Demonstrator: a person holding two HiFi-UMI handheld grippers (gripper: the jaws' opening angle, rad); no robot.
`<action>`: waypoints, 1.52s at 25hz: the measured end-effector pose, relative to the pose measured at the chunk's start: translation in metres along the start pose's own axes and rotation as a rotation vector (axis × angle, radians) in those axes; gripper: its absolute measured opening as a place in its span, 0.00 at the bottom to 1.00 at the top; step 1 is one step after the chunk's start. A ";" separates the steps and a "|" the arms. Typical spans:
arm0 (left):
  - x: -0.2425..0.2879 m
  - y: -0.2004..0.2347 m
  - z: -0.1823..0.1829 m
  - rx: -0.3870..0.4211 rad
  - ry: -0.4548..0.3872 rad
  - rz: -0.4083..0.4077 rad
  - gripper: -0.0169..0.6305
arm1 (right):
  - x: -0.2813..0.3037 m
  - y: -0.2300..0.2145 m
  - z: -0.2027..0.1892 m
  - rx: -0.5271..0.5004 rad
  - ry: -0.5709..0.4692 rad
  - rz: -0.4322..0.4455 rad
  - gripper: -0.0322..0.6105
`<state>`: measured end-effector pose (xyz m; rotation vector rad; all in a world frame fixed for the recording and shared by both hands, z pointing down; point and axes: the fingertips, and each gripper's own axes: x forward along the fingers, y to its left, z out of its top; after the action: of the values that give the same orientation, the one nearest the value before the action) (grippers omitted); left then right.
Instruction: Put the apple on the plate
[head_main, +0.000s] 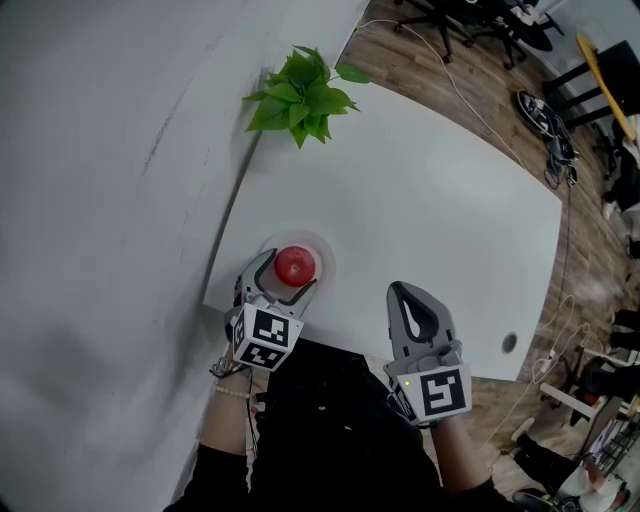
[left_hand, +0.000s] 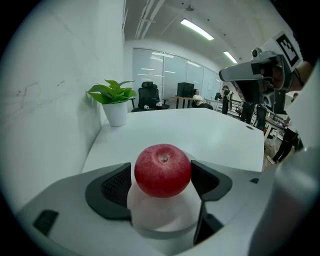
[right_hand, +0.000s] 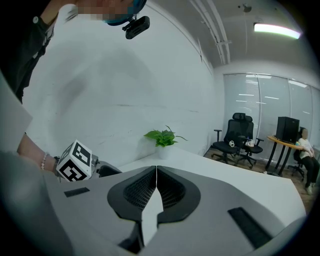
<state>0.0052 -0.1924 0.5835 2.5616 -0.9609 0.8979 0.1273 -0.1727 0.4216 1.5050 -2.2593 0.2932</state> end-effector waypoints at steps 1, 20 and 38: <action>-0.001 0.001 0.000 -0.005 -0.003 0.000 0.59 | 0.000 0.000 0.001 -0.001 -0.005 0.000 0.11; -0.068 0.014 0.041 -0.105 -0.115 0.088 0.34 | -0.008 0.016 0.033 -0.057 -0.093 0.061 0.11; -0.151 0.013 0.141 0.063 -0.314 0.237 0.05 | -0.029 0.012 0.089 -0.099 -0.252 0.085 0.11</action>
<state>-0.0275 -0.1873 0.3793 2.7362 -1.3679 0.5954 0.1062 -0.1785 0.3297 1.4669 -2.4968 0.0142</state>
